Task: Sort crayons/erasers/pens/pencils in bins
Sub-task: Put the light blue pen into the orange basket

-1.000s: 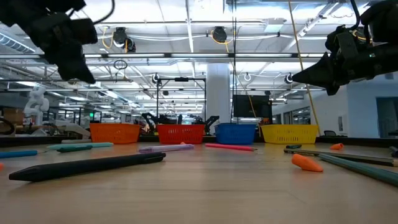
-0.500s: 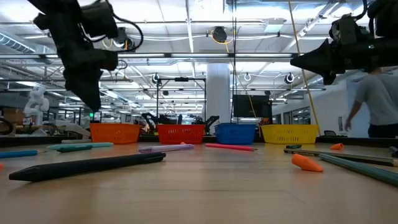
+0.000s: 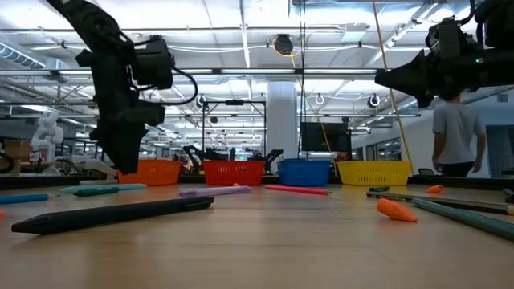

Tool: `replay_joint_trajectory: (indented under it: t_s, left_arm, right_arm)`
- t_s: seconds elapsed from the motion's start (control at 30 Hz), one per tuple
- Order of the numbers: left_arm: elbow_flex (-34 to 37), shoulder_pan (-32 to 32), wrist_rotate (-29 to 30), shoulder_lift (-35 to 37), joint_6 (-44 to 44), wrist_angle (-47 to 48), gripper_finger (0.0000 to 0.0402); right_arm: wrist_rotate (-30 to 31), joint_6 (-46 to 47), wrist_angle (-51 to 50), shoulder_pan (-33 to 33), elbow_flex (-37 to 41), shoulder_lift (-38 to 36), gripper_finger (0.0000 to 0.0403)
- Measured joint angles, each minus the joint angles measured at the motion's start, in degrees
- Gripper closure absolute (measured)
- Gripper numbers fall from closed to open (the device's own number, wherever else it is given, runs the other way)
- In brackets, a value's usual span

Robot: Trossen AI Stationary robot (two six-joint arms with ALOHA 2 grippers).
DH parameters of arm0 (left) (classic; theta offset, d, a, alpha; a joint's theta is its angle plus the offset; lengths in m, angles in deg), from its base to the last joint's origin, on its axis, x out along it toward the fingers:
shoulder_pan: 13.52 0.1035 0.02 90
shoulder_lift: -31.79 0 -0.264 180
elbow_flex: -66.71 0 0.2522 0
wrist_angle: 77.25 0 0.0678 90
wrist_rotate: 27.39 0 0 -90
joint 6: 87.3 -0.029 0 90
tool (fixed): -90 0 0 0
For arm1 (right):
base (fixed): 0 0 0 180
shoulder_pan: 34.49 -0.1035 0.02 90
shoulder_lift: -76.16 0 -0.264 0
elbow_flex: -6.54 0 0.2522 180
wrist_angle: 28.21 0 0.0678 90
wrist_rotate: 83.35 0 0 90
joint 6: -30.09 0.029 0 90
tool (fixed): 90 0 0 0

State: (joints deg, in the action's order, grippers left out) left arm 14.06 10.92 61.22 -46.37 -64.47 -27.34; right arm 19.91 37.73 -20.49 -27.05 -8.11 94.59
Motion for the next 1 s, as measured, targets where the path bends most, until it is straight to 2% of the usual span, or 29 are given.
replay_joint_trajectory:
  t_s: [0.1, 0.37, 0.53, 0.77, 1.0]
  left_arm:
    - [0.0, 0.35, 0.35, -2.11, 0.17, -0.18, 0.0236]
    - [0.0, 1.14, 0.36, -5.71, -0.88, -1.42, 0.0296]
    - [-0.02, 1.1, -1.57, -5.98, -0.86, -1.91, 0.0302]
    - [-0.02, 1.31, -1.99, -5.94, -1.28, -0.93, 0.0323]
    - [-0.02, 1.31, -2.01, -5.87, -2.12, -0.67, 0.0376]
  right_arm:
    - [0.0, -0.03, 0.13, 0.0, 0.02, 0.02, 0.0403]
    - [0.09, -2.64, 1.36, 0.0, 0.02, 0.02, 0.0403]
    - [0.11, -3.61, 1.57, 0.0, 0.02, 0.02, 0.0403]
    - [0.17, -14.32, 7.68, 0.0, 0.02, 0.0, 0.0403]
    - [0.2, -15.91, 8.6, 0.0, 0.02, 0.02, 0.0403]
